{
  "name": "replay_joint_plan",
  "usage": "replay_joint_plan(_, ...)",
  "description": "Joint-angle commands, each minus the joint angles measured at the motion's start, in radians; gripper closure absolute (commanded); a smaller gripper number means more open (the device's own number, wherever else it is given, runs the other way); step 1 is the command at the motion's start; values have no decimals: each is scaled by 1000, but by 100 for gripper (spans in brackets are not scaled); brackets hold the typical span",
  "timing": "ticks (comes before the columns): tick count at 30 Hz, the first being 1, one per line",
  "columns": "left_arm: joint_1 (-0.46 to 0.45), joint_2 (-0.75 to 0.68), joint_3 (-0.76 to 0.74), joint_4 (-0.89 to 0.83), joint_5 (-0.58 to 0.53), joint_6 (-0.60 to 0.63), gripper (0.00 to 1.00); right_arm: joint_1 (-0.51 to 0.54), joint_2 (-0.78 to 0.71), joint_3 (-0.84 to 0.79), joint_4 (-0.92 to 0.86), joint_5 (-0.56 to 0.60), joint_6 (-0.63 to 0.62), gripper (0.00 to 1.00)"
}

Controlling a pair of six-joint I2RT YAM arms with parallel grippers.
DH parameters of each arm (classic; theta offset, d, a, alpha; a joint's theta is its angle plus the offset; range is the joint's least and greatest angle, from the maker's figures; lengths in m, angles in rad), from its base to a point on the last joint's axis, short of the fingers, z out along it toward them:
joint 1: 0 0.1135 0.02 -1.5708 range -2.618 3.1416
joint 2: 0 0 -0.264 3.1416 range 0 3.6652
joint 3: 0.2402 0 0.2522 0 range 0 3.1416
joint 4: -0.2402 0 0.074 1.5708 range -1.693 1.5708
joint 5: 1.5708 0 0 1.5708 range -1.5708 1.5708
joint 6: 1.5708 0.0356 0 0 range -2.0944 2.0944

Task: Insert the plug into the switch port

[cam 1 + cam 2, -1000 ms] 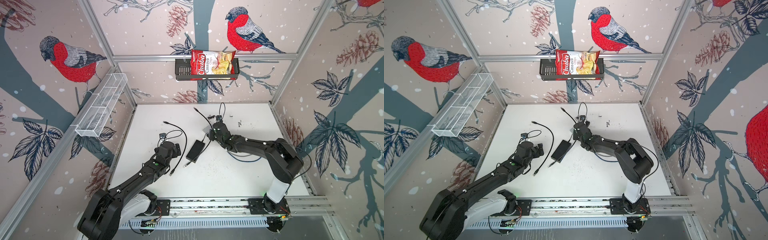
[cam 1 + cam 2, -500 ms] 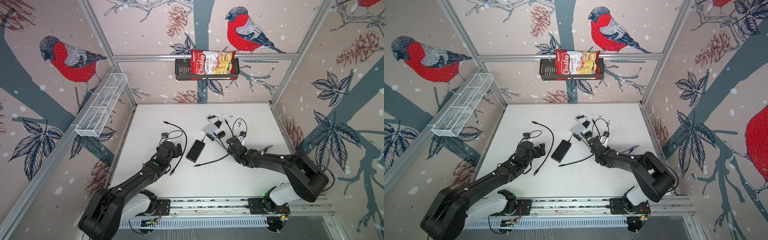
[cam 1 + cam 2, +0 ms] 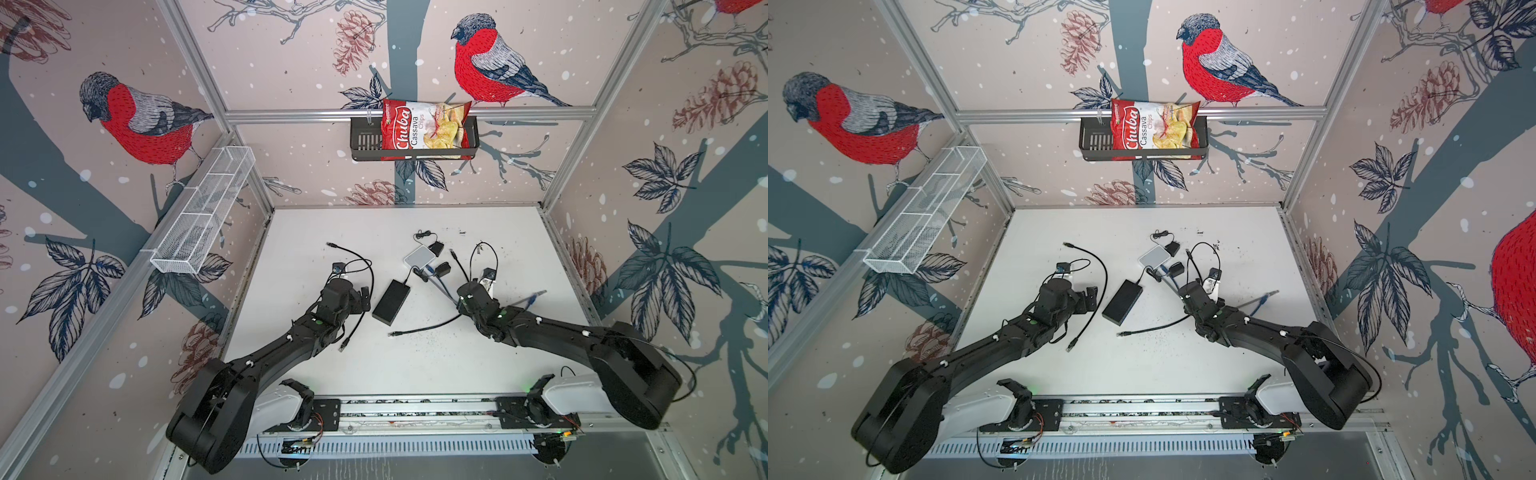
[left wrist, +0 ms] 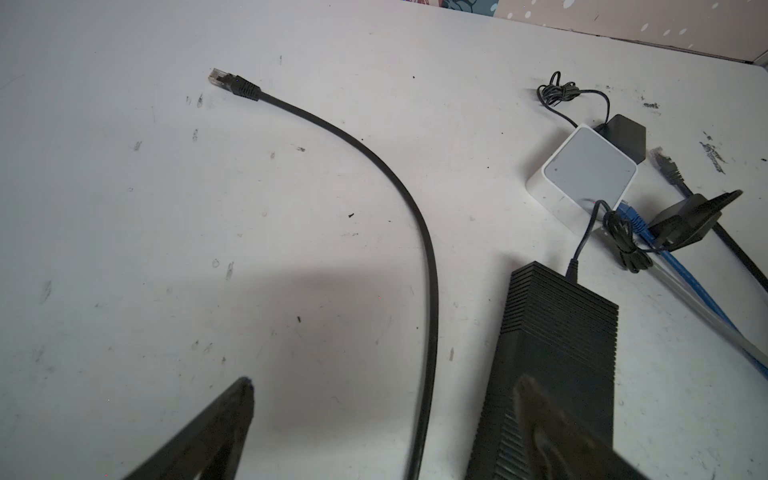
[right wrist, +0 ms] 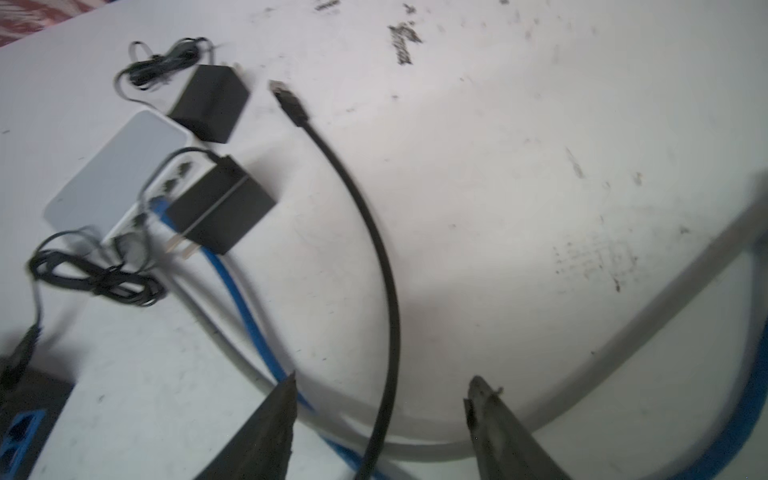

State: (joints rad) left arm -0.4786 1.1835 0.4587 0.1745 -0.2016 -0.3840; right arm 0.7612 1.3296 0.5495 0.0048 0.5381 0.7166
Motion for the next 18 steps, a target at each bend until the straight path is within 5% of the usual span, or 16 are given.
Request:
replay_joint_plan(1,3,17,11,18,26,28,4,46,-22,9,87,-97,-278,34)
replay_joint_plan(10,4,26,-15,61,65,74,4,265,41,69,135,-254,-838,35)
replay_joint_plan(18,-6,-45,-103,228,114,146,4,280,35,21,166,-439,-1178,32)
